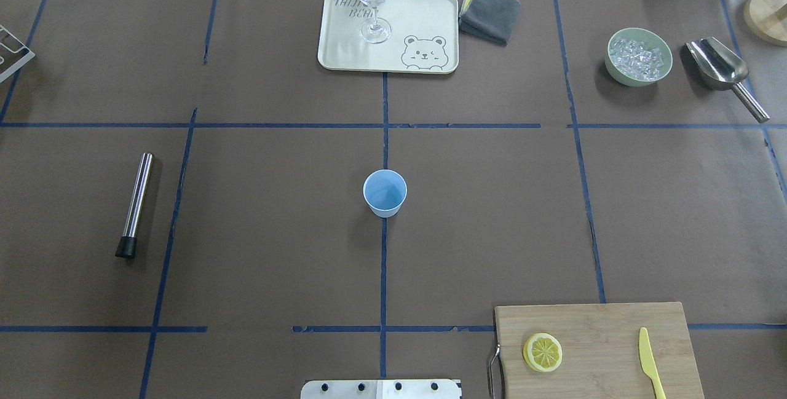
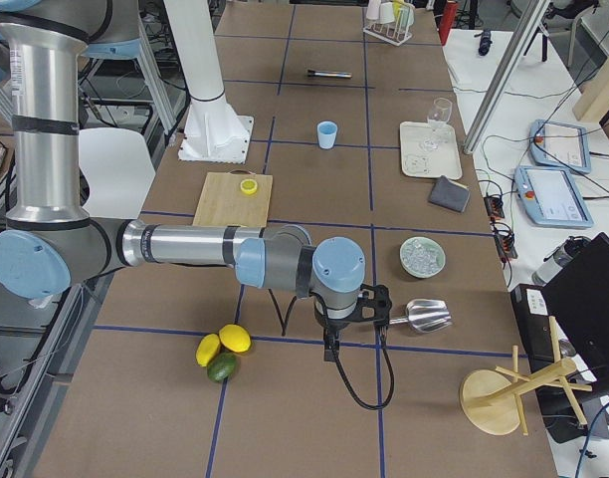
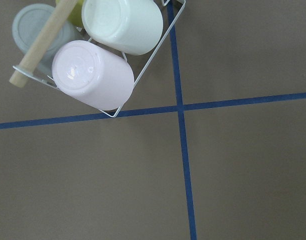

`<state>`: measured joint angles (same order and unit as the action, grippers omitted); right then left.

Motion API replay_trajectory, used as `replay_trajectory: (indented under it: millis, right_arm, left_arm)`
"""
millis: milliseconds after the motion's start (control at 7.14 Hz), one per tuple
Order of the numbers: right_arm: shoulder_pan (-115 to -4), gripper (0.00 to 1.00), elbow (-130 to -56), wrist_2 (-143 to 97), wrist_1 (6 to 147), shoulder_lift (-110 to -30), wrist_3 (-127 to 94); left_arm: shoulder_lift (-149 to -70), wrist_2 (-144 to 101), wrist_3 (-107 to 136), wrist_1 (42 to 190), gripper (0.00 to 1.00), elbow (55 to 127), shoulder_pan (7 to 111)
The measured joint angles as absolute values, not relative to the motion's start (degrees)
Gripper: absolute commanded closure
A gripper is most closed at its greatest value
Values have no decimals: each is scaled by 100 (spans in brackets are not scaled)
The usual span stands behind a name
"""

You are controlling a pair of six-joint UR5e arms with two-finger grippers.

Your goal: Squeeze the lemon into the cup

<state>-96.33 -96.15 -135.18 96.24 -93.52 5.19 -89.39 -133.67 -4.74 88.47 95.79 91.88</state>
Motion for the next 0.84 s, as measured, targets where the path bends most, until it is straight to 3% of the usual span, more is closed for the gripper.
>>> replay_trajectory:
  millis: [840]
  right_arm:
    - [-9261,0,-9694,-13519,9633,-9019,496]
  left_arm:
    - [-9011,-13368,-447,9000,0,9654,9173]
